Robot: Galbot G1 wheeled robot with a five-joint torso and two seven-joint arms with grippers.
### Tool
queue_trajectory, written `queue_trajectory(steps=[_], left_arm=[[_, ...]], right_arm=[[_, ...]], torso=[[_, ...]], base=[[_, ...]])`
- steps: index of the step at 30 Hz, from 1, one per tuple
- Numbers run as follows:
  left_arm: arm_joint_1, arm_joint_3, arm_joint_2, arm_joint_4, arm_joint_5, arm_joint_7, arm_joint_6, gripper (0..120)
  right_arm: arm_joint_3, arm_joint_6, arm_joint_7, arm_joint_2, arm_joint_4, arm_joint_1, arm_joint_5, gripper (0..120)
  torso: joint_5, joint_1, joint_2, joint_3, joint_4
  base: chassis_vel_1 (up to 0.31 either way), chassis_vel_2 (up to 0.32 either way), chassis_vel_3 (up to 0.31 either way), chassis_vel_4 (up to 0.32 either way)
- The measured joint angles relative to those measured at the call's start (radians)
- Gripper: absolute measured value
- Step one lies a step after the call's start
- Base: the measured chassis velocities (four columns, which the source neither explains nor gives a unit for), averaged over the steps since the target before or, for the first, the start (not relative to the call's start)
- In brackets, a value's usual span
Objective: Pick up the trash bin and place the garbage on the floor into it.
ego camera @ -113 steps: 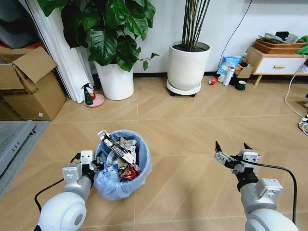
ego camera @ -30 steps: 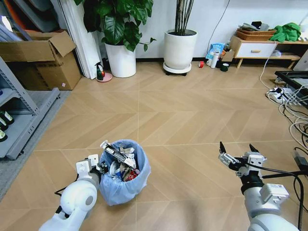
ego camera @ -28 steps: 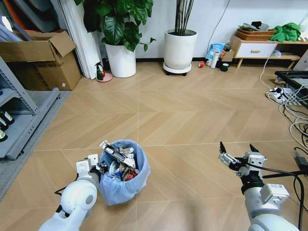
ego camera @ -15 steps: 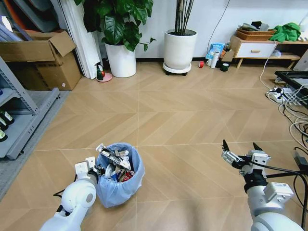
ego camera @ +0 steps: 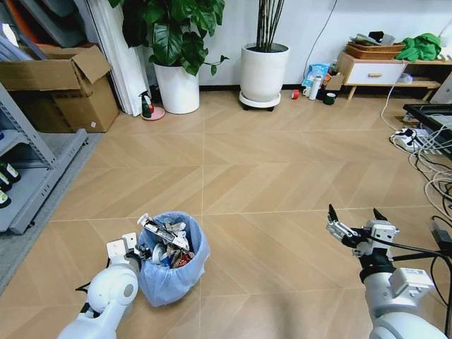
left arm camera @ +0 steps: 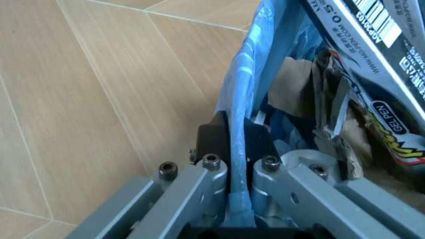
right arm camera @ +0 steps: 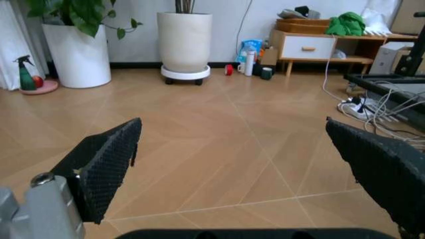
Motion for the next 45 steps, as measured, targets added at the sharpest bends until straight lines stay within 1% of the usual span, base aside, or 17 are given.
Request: queue_trajectory(steps=[7,15,17,20,21,25,27,29,30,32,34,37,38,41,43,44,45], left_arm=[[0.001,-0.003,0.001,-0.004,-0.013,-0.016,0.005,1],[0.004,-0.004,-0.001,-0.021,-0.029,-0.048,0.0,33],[0.006,-0.004,-0.001,-0.023,-0.03,-0.053,-0.001,36],[0.008,-0.006,0.001,-0.036,-0.032,-0.069,-0.008,52],[0.008,-0.006,0.001,-0.036,-0.032,-0.069,-0.008,52],[0.007,-0.007,0.006,-0.052,-0.022,-0.098,-0.032,68],[0.006,-0.008,0.006,-0.055,-0.019,-0.106,-0.039,72],[0.005,-0.009,0.006,-0.067,0.003,-0.125,-0.076,84],[0.005,-0.009,0.006,-0.067,0.003,-0.125,-0.076,84],[0.02,-0.02,0.005,-0.094,0.092,-0.118,-0.169,93],[0.031,-0.028,0.003,-0.109,0.117,-0.095,-0.182,96],[0.104,-0.044,-0.015,-0.19,0.277,0.052,-0.244,108],[0.104,-0.044,-0.015,-0.19,0.277,0.052,-0.244,108],[0.185,-0.039,-0.076,-0.255,0.502,0.14,-0.313,112],[0.19,-0.039,-0.081,-0.259,0.513,0.144,-0.316,112],[0.224,-0.038,-0.121,-0.287,0.606,0.177,-0.34,114],[0.236,-0.036,-0.136,-0.297,0.644,0.188,-0.35,114]], right_arm=[[0.009,0.001,0.0,-0.002,0.006,0.003,0.002,100],[0.012,0.001,0.0,-0.001,0.015,0.0,0.003,100],[0.013,0.001,0.0,-0.001,0.017,0.0,0.003,100],[0.016,0.001,0.0,0.0,0.02,0.0,0.003,100],[0.016,0.001,0.0,0.0,0.02,0.0,0.003,100],[0.018,0.002,0.0,0.001,0.026,0.001,0.003,100],[0.019,0.002,0.001,0.0,0.027,0.002,0.003,100],[0.024,0.002,0.001,0.0,0.031,0.004,0.007,100],[0.024,0.002,0.001,0.0,0.031,0.004,0.007,100],[0.034,-0.005,0.002,0.0,0.043,0.003,0.022,100],[0.037,-0.008,0.002,0.0,0.045,0.002,0.026,100],[0.052,-0.025,0.002,-0.006,0.046,0.006,0.044,100],[0.052,-0.025,0.002,-0.006,0.046,0.006,0.044,100],[0.061,-0.046,0.002,-0.018,0.039,0.015,0.062,100],[0.061,-0.047,0.002,-0.018,0.039,0.015,0.063,100],[0.066,-0.054,0.002,-0.023,0.033,0.016,0.07,100],[0.069,-0.056,0.002,-0.025,0.028,0.016,0.074,100]], torso=[[0.0,0.0,0.0,0.0,0.0001],[-0.0001,0.0,0.0,0.0,0.0],[-0.0001,0.0,0.0,0.0,0.0001],[0.0,0.0,0.0,0.0,0.0],[0.0,0.0,0.0,0.0,0.0],[-0.0001,0.0,0.0,0.0,0.0],[-0.0001,0.0,0.0,0.0,0.0],[0.0,0.0,0.0,0.0,0.0],[0.0,0.0,0.0,0.0,0.0],[0.0,0.0,0.0,0.0,-0.0001],[0.0,0.0,0.0,0.0,-0.0001],[0.0003,0.0,0.0,0.0,-0.0001],[0.0003,0.0,0.0,0.0,-0.0001],[0.0,0.0,0.0,0.0,0.0001],[0.0,0.0,0.0,0.0,0.0001],[0.0002,0.0,0.0,0.0,0.0001],[0.0,0.0,0.0,0.0,0.0003]], base=[[0.0,0.0,0.0,0.0],[0.0,0.0,0.0,0.0],[0.0,0.0,0.0,0.0],[0.0,0.0,0.0,0.0],[0.0,0.0,0.0,0.0],[0.0,0.0,0.0,0.0],[0.0,0.0,0.0,0.0],[0.0,0.0,0.0,0.0],[0.0,0.0,0.0,0.0],[0.0,0.0,0.0,0.0],[0.0,0.0,0.0,0.0],[0.0,0.0,0.0,0.0],[0.0,0.0,0.0,0.0],[0.0,0.0,0.0,0.0],[0.0,0.0,0.0,0.0],[0.0,0.0,0.0,0.0],[0.0,0.0,0.0,0.0]])
